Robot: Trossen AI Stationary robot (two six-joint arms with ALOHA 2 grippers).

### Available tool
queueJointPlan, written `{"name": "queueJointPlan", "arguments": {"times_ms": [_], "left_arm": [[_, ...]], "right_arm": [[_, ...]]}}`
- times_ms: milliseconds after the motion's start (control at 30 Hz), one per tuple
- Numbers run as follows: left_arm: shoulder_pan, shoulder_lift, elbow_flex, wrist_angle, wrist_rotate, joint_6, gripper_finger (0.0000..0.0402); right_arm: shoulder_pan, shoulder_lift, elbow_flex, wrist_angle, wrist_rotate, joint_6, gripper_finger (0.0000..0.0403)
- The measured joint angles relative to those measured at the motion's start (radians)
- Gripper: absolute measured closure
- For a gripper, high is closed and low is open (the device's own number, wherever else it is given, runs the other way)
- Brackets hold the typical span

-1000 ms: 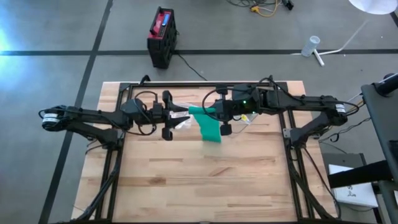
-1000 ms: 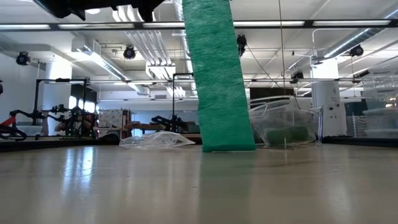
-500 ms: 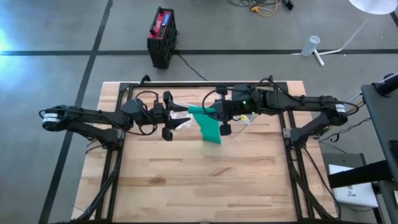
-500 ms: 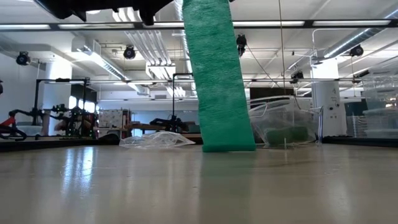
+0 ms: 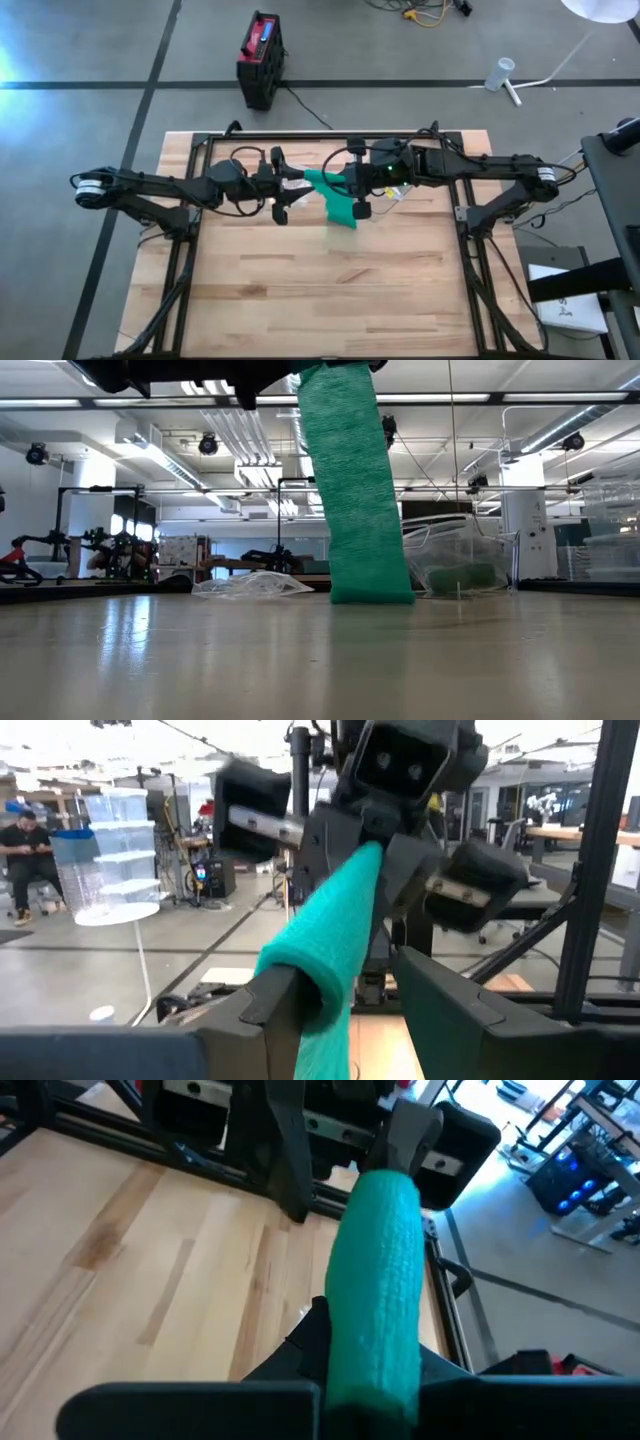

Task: Roll bandage
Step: Roll the dark green bandage

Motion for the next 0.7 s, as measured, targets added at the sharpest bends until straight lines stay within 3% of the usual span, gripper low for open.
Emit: {"name": "queueJointPlan", "arguments": {"times_ms": [133,300,600,700], "left_arm": [[0.0,-0.002,0.0,0.023,0.018,0.004,0.0291],[0.0,-0.001,0.0,0.038,0.03,-0.005,0.0389],[0.002,-0.093,-0.002,-0.057,0.088,-0.024,0.0399],[0.002,-0.148,-0.002,-0.077,0.105,-0.034,0.04]], "right_arm": [[0.0,0.0,-0.005,0.005,0.0,-0.006,0.0384],[0.009,0.0,-0.008,0.021,0.002,-0.006,0.0373],[0.058,-0.013,-0.01,-0.008,0.013,0.017,0.0281],[0.107,-0.029,-0.037,0.044,0.105,0.035,0.0266]]}}
